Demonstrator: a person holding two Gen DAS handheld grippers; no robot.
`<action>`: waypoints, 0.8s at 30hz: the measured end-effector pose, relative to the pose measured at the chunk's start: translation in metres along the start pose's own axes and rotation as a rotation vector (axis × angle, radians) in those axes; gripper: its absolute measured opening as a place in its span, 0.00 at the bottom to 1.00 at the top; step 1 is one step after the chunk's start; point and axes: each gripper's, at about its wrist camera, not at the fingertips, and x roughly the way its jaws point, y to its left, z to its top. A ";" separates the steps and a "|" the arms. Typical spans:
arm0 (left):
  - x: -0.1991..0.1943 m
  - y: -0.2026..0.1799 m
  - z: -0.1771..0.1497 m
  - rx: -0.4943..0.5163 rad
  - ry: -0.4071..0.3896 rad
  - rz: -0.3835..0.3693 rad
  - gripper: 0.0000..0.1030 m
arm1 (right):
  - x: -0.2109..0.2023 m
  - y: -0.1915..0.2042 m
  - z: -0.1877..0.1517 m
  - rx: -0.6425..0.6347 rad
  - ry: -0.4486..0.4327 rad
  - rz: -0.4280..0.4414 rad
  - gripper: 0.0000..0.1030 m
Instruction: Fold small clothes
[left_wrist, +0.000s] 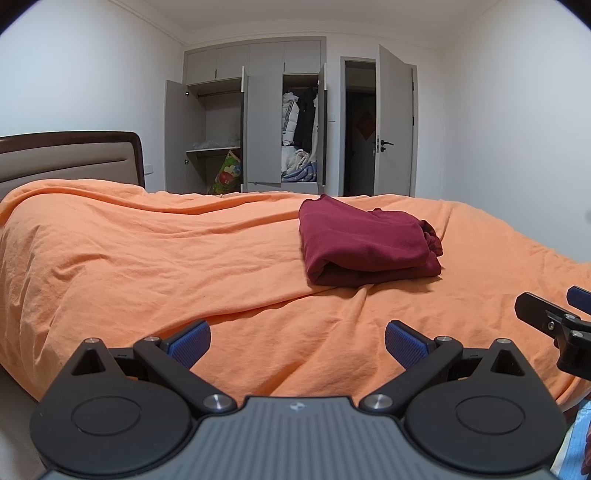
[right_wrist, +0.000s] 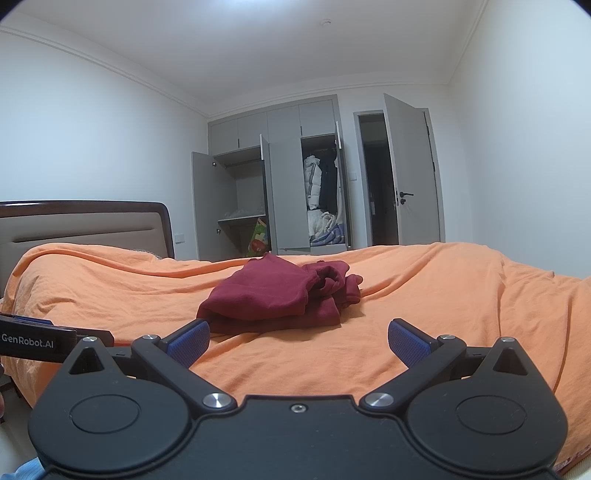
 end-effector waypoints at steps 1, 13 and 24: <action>0.001 0.001 0.000 -0.004 0.003 -0.001 1.00 | 0.000 0.000 0.000 0.000 0.000 0.000 1.00; 0.003 0.006 0.001 -0.022 0.018 0.003 1.00 | -0.001 -0.002 -0.001 0.003 -0.005 -0.007 1.00; 0.001 0.003 0.000 0.000 -0.002 0.005 1.00 | -0.005 -0.003 0.001 0.006 0.004 -0.002 1.00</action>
